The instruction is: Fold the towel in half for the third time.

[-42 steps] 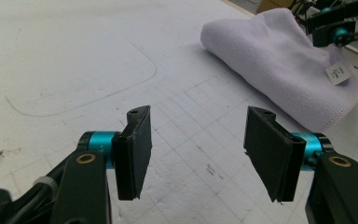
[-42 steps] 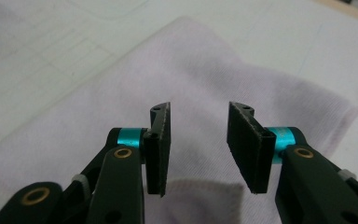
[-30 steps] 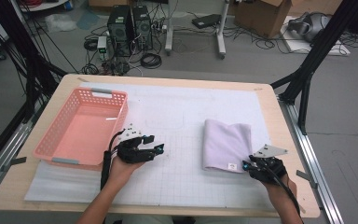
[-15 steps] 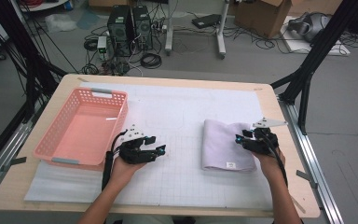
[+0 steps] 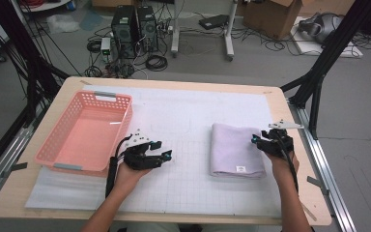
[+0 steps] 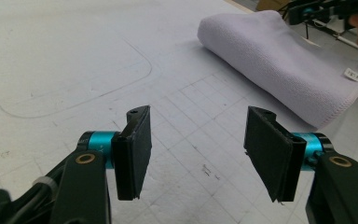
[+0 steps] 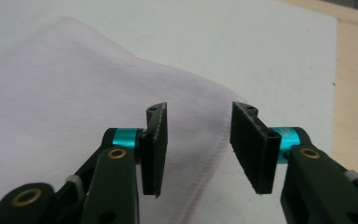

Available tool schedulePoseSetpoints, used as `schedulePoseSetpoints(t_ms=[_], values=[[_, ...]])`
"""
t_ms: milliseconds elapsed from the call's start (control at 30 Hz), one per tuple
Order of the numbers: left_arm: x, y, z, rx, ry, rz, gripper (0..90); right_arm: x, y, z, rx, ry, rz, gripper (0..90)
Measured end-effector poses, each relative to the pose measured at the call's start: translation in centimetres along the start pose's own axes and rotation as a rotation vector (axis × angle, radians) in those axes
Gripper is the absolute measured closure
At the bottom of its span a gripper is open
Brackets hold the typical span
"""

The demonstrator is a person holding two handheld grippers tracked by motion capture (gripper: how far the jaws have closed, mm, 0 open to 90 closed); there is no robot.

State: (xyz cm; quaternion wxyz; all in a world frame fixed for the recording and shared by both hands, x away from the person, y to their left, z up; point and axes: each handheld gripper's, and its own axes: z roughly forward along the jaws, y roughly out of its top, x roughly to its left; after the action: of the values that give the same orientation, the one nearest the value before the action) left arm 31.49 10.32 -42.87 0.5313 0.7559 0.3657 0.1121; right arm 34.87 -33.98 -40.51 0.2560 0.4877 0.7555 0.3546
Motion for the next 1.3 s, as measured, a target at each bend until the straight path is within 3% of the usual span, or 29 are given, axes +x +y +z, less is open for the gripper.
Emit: schedulePoseSetpoints(t_ms=[67,133,233,333,467,567,700,833,967,1100,1300], values=[[-0.1,0.0,0.0,-0.001,-0.002,-0.001,41.6,0.6,-0.4,-0.9,-0.016,0.043,-0.025,53.8],[-0.1,0.0,0.0,-0.001,0.0,0.001,41.5,1.4,-1.0,-1.5,-0.003,0.082,-0.07,53.6],[-0.1,0.0,0.0,0.001,-0.001,0.004,41.5,2.0,-2.1,-2.0,0.017,0.13,-0.093,54.9],[-0.1,0.0,-0.1,-0.005,-0.003,0.002,41.5,2.4,-3.4,-2.1,0.052,0.146,-0.116,55.5],[-0.1,0.1,-0.2,-0.026,-0.007,0.011,40.8,1.9,-4.8,-2.8,0.057,0.149,-0.098,55.7],[-0.2,0.1,-0.2,-0.027,-0.009,0.017,40.3,1.6,-5.5,-3.4,0.061,0.117,-0.112,54.6],[-0.2,0.1,-0.2,-0.043,-0.008,0.034,38.0,1.2,-5.7,-4.5,0.007,0.124,-0.071,51.1],[-0.3,0.1,-0.3,-0.057,-0.038,0.053,37.2,1.2,-5.4,-5.8,-0.085,0.101,-0.055,34.9],[-0.5,0.3,-0.4,-0.079,-0.05,0.045,29.0,1.0,-5.7,-6.3,-0.096,0.083,-0.019,20.8],[-0.6,0.4,-0.4,-0.092,-0.035,0.04,21.1,1.0,-6.1,-7.3,-0.127,0.096,-0.032,18.1],[-0.5,0.4,-0.4,-0.101,-0.038,0.056,21.0,1.3,-6.6,-8.1,-0.15,0.113,-0.051,17.9]])
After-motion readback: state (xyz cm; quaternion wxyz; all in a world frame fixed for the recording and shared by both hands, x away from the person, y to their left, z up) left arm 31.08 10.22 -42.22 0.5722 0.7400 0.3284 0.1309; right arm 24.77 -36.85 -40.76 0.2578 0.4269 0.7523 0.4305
